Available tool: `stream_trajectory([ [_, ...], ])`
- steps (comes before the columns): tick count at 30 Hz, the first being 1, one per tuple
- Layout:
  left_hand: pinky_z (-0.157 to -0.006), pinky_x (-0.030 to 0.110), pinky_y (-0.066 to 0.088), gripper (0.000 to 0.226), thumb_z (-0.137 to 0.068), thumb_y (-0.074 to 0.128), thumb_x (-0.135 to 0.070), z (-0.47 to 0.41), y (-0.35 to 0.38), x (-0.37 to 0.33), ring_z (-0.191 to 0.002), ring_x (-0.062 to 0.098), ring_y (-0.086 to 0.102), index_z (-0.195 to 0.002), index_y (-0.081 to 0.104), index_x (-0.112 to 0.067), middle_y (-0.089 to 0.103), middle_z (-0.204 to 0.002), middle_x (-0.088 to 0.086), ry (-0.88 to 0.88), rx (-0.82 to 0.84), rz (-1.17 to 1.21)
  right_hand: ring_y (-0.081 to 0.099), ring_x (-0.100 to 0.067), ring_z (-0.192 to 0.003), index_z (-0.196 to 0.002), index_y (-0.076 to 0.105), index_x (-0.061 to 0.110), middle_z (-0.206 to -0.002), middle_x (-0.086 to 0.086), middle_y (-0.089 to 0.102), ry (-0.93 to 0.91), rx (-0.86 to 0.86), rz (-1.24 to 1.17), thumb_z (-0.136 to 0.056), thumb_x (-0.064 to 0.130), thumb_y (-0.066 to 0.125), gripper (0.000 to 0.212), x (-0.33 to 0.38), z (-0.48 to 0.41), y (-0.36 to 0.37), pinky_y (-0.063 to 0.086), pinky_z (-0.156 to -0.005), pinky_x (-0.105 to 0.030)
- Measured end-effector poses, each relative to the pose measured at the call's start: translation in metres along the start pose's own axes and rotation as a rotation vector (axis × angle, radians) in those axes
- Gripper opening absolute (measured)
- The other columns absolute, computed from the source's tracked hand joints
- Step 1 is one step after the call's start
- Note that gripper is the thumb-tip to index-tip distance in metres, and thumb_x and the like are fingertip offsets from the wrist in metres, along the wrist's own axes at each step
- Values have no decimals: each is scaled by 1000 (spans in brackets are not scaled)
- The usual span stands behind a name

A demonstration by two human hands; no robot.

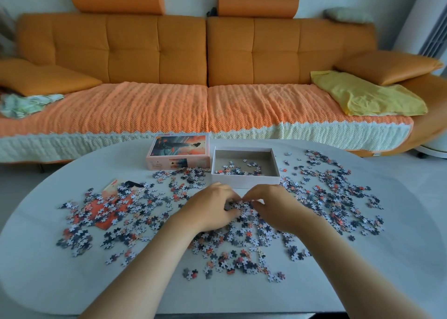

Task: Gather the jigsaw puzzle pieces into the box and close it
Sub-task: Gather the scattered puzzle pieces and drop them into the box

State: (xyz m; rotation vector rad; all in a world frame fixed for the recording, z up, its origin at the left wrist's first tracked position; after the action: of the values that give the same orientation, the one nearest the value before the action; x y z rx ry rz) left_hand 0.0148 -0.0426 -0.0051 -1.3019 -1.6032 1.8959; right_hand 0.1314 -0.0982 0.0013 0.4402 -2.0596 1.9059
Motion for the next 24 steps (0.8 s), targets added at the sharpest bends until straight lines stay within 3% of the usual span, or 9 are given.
stream_trajectory([
  [4,-106,36,37,71,-82,59,-64,3,6,8,-131,7,33,-144,42,-33,40,-141,-15,-36,76,-69,45,-13,-124,-131,58,27,-134,9,52,74,22,60,-94,17,53,38,-15,7,-2,36,-109,-32],
  [6,-107,38,36,80,-78,60,-68,3,13,8,-132,9,28,-147,36,-35,35,-140,-14,-50,128,-112,38,-16,-126,-138,50,29,-136,7,45,106,81,144,-93,18,51,46,-15,8,3,35,-108,-35],
  [11,-94,31,40,52,-84,63,-55,-1,8,3,-120,6,38,-133,53,-39,43,-115,-17,-33,76,-42,39,-17,-124,-135,53,32,-128,3,46,109,148,67,-95,21,48,42,-6,6,7,33,-104,-33],
  [13,-96,30,38,58,-83,62,-59,0,3,9,-120,7,38,-136,50,-37,44,-117,-17,-40,74,-67,39,-17,-126,-139,48,31,-132,4,44,152,163,80,-93,34,53,47,-13,7,2,33,-105,-33],
  [16,-104,39,35,83,-71,56,-81,4,3,26,-123,8,31,-142,40,-42,38,-125,-17,-108,144,-137,40,-20,-125,-144,38,33,-135,2,38,224,247,159,-80,60,61,74,-24,13,2,40,-105,-42],
  [18,-104,41,36,91,-63,54,-89,8,6,34,-123,7,30,-142,39,-45,36,-124,-18,-153,198,-109,42,-20,-121,-144,37,35,-133,2,37,228,266,170,-74,68,63,82,-20,15,6,43,-103,-43],
  [24,-93,32,44,53,-86,65,-51,3,3,18,-111,5,44,-136,53,-36,47,-112,-15,-87,92,-35,44,-22,-115,-139,46,34,-124,0,44,153,179,157,-84,54,63,61,5,0,17,43,-99,-39],
])
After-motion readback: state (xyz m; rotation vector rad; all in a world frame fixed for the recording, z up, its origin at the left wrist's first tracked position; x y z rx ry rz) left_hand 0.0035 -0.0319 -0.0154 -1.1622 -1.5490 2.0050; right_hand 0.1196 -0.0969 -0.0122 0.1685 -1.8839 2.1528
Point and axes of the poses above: each hand's wrist, its own z-axis away from the middle knuckle, its own y-axis out of the palm, x = y × z, the point moved 8 cm from there along -z, towards the middle knuckle
